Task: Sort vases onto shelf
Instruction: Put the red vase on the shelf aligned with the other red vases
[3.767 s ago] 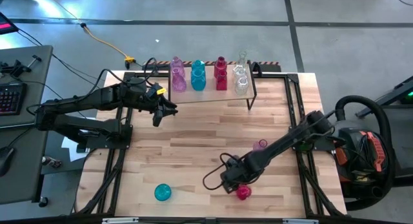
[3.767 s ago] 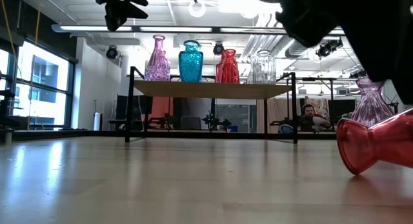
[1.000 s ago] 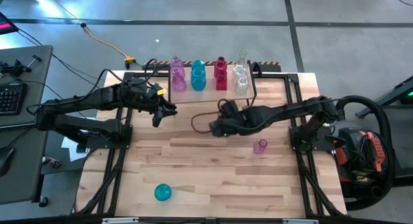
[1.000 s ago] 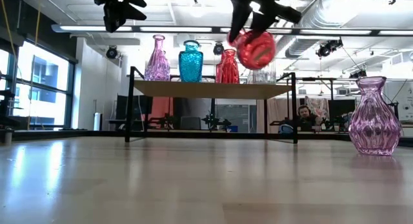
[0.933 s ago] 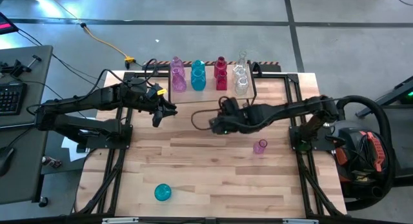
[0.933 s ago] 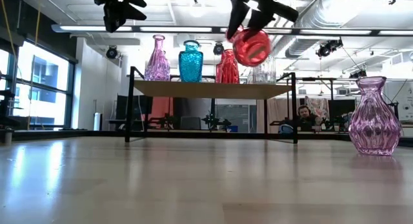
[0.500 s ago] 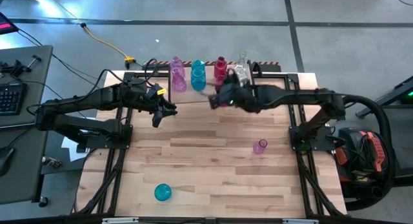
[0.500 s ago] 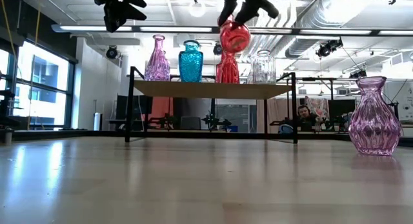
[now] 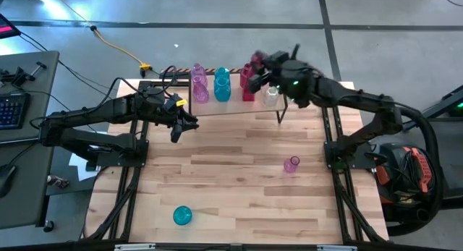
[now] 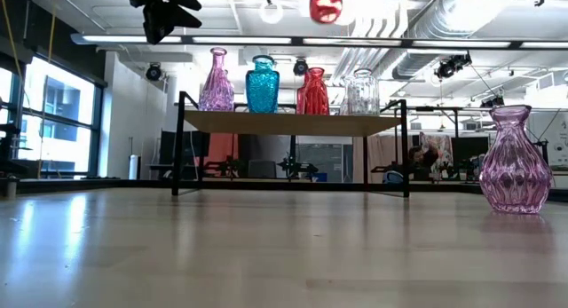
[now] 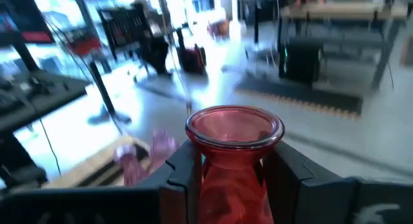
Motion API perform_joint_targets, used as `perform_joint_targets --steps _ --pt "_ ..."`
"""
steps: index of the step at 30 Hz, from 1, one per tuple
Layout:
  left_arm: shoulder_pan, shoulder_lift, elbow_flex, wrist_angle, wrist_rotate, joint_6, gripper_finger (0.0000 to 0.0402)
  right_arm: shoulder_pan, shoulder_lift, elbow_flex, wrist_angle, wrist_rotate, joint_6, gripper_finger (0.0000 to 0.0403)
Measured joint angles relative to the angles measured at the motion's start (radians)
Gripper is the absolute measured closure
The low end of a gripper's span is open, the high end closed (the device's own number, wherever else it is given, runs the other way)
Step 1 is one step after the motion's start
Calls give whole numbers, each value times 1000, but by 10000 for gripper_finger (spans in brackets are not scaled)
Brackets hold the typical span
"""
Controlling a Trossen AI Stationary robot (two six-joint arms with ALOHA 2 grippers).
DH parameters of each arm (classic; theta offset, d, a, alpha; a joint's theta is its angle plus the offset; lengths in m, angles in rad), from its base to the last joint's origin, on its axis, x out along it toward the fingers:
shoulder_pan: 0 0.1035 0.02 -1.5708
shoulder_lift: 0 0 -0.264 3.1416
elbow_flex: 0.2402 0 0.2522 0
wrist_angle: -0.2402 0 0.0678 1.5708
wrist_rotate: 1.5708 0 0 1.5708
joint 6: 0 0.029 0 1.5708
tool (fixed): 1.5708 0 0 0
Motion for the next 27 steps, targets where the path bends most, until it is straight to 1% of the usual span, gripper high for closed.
perform_joint_targets --steps 3,6,10,12,14,16,20,24,27 --pt "0 0 0 0 0 3 271 -24 -40 0 51 -33 -71 304" --pt "0 0 0 0 0 2 271 -46 -85 0 55 -72 -107 306" --pt "0 0 0 0 0 -3 271 -58 -164 -57 72 -69 -135 305" --pt "0 0 0 -1 0 -3 271 -64 -212 -130 99 -69 -128 305" --pt "0 0 0 -1 0 -4 271 -70 -269 -233 156 -84 -93 305" --pt "0 0 0 -1 0 -4 271 -71 -331 -353 257 -106 -55 305" --pt "0 0 0 0 0 -4 271 -42 -432 -579 497 -114 -9 305" --pt "0 0 0 0 0 -1 271 9 -467 -758 669 -152 -2 305" --pt "0 0 0 0 0 2 271 58 -458 -861 771 -142 4 304"
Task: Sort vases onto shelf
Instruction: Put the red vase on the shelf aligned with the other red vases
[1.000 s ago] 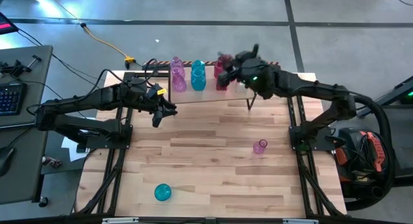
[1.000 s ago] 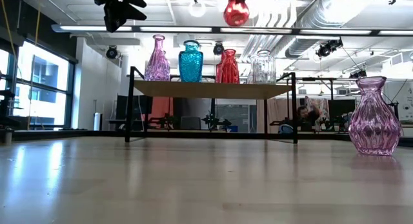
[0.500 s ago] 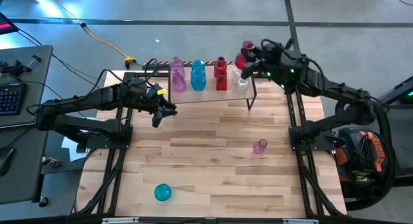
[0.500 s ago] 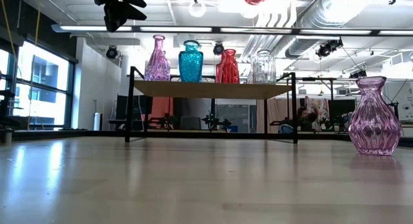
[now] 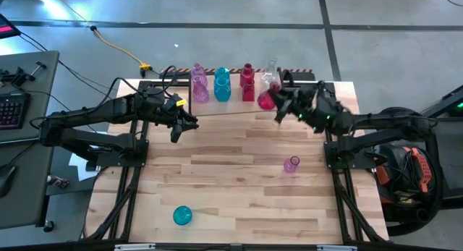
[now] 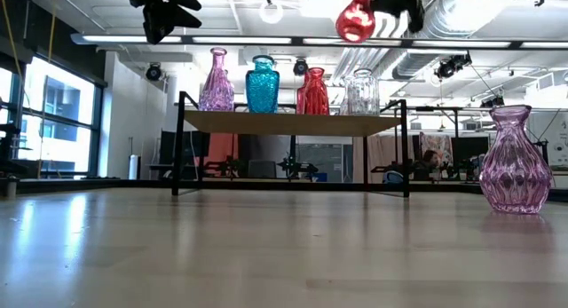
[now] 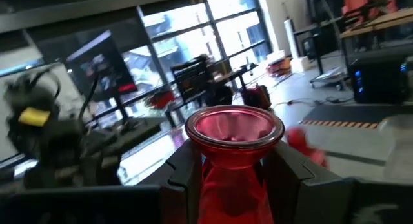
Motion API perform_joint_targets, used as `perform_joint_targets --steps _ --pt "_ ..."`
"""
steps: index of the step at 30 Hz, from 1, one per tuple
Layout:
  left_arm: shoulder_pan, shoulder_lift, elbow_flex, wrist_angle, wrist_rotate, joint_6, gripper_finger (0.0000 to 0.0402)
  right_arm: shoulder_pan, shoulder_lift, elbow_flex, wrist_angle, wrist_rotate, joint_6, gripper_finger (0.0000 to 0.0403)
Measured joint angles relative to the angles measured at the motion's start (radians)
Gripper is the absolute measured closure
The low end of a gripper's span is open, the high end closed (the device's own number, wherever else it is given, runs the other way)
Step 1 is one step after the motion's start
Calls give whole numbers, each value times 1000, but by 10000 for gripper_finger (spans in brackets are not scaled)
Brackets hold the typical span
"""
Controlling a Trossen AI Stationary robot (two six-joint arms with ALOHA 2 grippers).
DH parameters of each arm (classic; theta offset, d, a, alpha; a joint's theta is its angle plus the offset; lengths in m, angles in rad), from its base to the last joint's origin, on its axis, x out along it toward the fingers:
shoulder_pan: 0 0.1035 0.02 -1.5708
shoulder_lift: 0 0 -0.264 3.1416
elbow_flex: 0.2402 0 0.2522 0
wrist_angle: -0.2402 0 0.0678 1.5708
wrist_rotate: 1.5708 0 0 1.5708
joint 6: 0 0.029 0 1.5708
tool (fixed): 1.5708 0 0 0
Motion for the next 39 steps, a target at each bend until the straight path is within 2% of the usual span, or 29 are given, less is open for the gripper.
perform_joint_targets --steps 8,18,27,34,39 --pt "0 0 0 0 -3 0 271 77 82 -168 246 47 -55 304" --pt "0 0 0 1 -14 1 271 80 296 -115 369 41 -149 304" --pt "0 0 0 1 -14 1 271 80 452 -2 368 40 -257 304" --pt "0 0 0 1 -14 1 271 77 457 7 313 91 -275 304" --pt "0 0 0 1 -14 2 271 65 455 -9 317 81 -264 304"
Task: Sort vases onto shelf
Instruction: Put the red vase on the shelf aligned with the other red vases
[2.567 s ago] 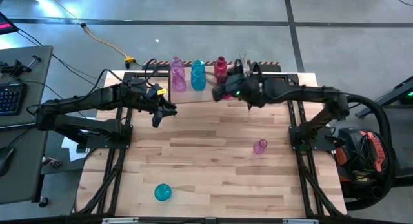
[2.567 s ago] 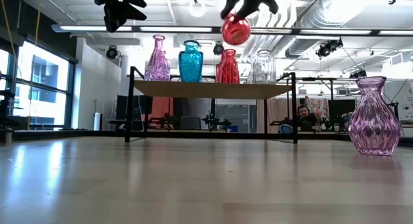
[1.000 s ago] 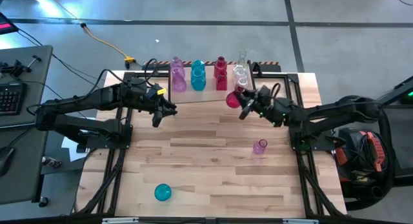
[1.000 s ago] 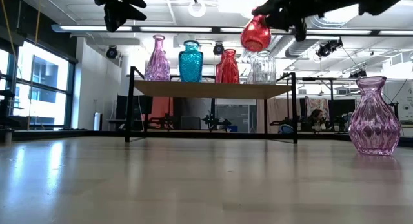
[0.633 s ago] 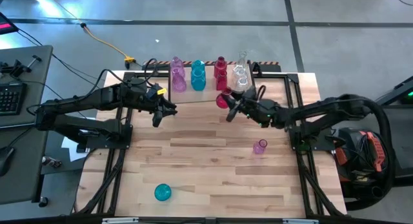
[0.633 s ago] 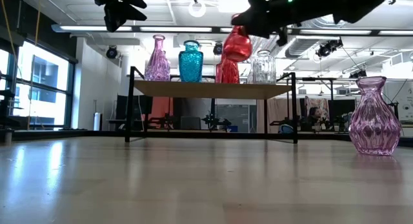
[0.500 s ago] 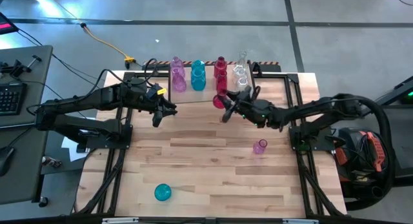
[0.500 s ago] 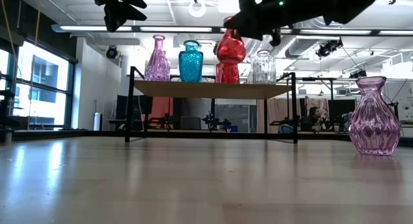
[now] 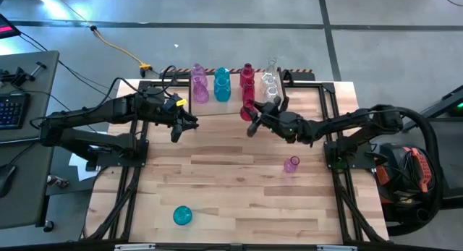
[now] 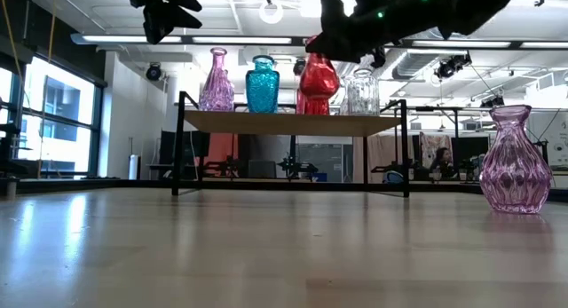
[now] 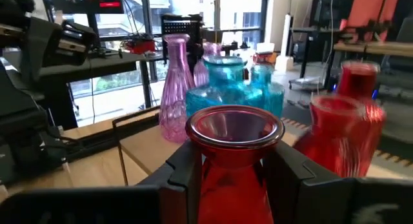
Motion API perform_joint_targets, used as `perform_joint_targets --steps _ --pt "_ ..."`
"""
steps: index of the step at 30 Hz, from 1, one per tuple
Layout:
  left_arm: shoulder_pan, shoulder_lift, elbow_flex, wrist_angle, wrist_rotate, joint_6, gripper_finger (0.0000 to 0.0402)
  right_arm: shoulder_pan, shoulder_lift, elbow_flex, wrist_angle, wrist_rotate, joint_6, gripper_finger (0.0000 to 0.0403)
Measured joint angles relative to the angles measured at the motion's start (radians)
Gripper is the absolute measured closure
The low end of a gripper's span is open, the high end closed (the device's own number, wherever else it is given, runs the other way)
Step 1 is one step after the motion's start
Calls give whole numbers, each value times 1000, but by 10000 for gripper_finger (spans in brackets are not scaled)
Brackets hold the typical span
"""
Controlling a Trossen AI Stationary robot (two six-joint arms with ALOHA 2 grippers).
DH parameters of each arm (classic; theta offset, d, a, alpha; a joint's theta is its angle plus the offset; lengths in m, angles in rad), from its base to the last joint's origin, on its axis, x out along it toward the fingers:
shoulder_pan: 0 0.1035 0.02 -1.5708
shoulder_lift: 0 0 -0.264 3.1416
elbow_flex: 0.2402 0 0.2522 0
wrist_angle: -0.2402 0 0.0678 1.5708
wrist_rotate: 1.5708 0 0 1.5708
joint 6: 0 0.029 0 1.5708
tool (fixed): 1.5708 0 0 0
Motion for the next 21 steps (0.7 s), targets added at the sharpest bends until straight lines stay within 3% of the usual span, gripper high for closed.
perform_joint_targets --steps 6,21 --pt "0 0 0 0 0 0 271 -32 0 -61 98 -16 67 304" --pt "0 0 0 0 0 0 271 -97 0 -64 77 -93 45 304"
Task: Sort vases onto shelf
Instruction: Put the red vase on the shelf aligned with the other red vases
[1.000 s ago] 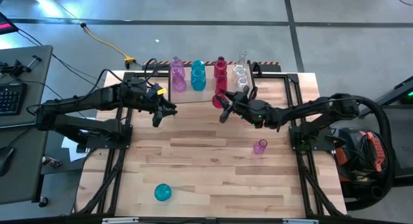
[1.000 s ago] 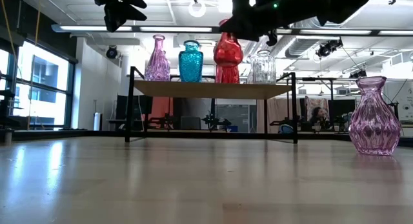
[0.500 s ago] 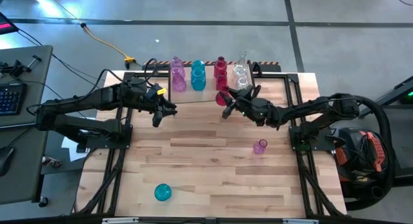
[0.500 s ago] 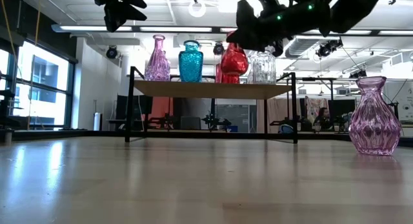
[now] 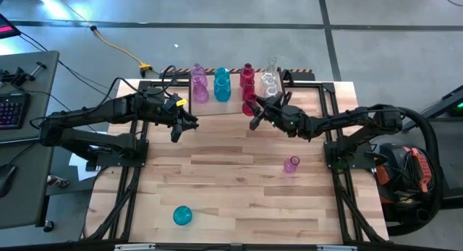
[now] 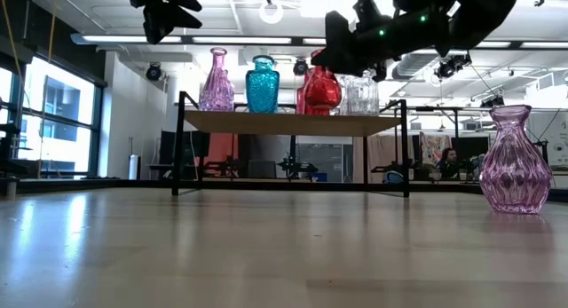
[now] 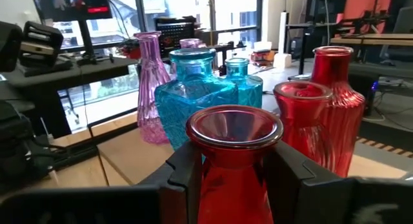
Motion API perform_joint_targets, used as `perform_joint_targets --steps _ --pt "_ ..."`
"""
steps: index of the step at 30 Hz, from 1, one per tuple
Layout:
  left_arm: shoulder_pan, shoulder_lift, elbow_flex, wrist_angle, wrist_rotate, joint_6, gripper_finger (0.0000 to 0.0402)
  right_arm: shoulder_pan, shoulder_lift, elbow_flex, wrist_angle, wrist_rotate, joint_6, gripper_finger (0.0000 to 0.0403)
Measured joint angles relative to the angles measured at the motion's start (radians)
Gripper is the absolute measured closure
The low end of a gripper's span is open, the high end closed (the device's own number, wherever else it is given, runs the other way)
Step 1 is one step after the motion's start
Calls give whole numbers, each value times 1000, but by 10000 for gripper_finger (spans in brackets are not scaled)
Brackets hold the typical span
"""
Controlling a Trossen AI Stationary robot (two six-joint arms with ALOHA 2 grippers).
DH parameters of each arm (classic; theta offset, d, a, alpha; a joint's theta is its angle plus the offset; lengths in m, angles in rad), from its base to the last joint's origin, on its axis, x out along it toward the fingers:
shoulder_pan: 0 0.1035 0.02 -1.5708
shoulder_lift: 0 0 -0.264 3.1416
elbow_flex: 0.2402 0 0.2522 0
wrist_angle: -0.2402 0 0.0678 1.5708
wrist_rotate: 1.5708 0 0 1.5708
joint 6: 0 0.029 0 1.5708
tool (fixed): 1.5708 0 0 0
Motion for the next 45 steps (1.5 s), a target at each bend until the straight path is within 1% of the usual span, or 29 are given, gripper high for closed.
perform_joint_targets --steps 3,13,20,24,31,37,41,45 --pt "0 0 0 0 0 0 271 -10 0 0 -7 -24 2 304" --pt "0 0 0 0 0 0 271 -13 0 0 -41 -28 24 304" --pt "0 0 0 0 0 0 271 -12 0 0 -42 5 37 304" --pt "0 0 0 0 0 0 271 -12 0 0 -42 6 37 303" --pt "0 0 0 0 0 0 271 -15 0 0 -43 6 37 285" --pt "0 0 0 0 0 0 271 -14 0 0 -50 12 55 282" --pt "0 0 0 0 0 0 271 3 1 22 -78 42 51 290" --pt "0 0 0 0 0 0 271 26 1 58 -160 102 51 296"
